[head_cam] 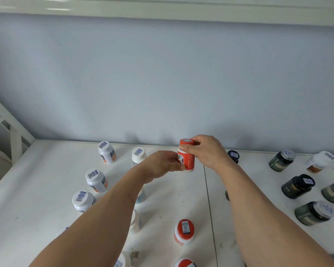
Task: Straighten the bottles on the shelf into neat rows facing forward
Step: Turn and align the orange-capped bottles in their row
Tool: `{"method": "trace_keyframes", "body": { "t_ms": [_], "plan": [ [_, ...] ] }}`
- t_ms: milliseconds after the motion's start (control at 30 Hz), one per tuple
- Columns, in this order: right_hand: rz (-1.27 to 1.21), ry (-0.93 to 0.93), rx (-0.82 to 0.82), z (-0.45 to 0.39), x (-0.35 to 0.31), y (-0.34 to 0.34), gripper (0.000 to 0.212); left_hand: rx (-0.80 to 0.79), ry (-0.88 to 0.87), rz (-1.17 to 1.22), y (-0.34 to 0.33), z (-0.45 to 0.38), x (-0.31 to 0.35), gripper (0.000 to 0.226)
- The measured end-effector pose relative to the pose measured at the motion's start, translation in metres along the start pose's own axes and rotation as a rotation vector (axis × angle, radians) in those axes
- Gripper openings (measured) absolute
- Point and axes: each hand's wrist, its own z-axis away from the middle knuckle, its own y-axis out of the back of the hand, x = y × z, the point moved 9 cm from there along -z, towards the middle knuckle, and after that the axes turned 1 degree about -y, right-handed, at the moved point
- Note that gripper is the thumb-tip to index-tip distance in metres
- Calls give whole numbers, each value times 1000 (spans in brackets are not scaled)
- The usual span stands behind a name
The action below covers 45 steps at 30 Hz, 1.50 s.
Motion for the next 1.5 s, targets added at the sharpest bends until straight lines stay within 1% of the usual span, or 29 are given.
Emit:
{"method": "trace_keyframes", "body": {
  "t_ms": [67, 100, 133, 233, 267, 333, 367, 433, 533, 633, 700, 767, 800, 833, 867, 933, 1000, 1100, 1200, 1367, 1500],
  "plan": [
    [-10, 4, -4, 0, 3, -2, 41, 34, -3, -32, 3, 0, 1, 36],
    [-21, 5, -5, -1, 4, -4, 40, 71, -10, -105, 6, 0, 2, 37],
    [-33, 8, -7, -2, 7, -7, 41, 111, -23, -238, 11, 0, 4, 39],
    [-50, 8, -13, -5, 19, -21, 43, 203, -63, -765, 19, 2, 11, 55],
    [-54, 8, -17, -5, 23, -28, 45, 218, -76, -872, 20, 3, 12, 57],
    [-62, -2, -30, -4, 30, -41, 50, 223, -115, -970, 19, 3, 11, 54],
    [-69, -9, -35, -3, 34, -46, 50, 219, -130, -991, 18, 3, 10, 52],
    [-113, -17, -41, -1, 41, -55, 43, 210, -126, -1004, 17, 4, 5, 50],
    [-151, -35, -53, -1, 46, -64, 37, 216, -120, -994, 18, 5, -2, 54],
    [-146, -53, -52, -2, 50, -69, 39, 224, -129, -988, 19, 7, -2, 54],
    [-128, -63, -64, -2, 51, -70, 48, 223, -122, -1001, 18, 10, -1, 50],
    [-68, -69, -67, -1, 48, -68, 64, 238, -122, -1036, 17, 13, 4, 44],
    [-27, -55, -42, 1, 45, -63, 68, 257, -128, -1062, 17, 16, 8, 41],
    [21, -25, 2, 3, 38, -56, 66, 279, -138, -1095, 17, 18, 12, 39],
    [83, 16, 57, 6, 30, -47, 59, 303, -151, -1131, 16, 21, 17, 38],
    [295, 149, 139, 16, 9, -33, 41, 349, -183, -1192, 13, 29, 28, 36],
    [522, 282, 116, 27, -11, -31, 31, 391, -207, -1229, 10, 39, 38, 35],
    [700, 346, -2, 45, -22, -30, 32, 438, -226, -1256, 1, 55, 51, 35],
    [766, 363, -24, 65, -29, -22, 34, 456, -267, -1248, -13, 75, 60, 36],
    [762, 335, 22, 107, -33, -9, 33, 472, -320, -1262, -33, 113, 69, 32],
    [779, 293, 91, 153, -31, 7, 34, 473, -391, -1254, -59, 148, 82, 32]
  ]
}}
